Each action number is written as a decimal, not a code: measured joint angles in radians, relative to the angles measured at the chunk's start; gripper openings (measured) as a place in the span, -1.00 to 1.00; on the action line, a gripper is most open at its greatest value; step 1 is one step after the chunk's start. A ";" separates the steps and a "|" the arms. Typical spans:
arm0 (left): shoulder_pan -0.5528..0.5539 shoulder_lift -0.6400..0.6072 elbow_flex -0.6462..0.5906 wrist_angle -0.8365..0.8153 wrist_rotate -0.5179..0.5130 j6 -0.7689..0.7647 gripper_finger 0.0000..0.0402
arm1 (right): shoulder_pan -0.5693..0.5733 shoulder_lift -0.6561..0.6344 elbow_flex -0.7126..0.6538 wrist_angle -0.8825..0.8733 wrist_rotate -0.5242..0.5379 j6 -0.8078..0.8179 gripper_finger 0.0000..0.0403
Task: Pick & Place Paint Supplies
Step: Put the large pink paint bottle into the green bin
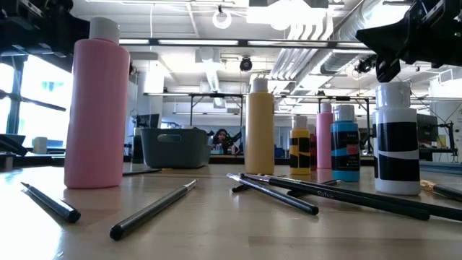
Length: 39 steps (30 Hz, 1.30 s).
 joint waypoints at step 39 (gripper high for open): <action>0.000 0.280 0.031 0.167 0.008 0.017 -1.00 | 0.000 0.345 0.124 0.073 0.082 -0.048 -0.99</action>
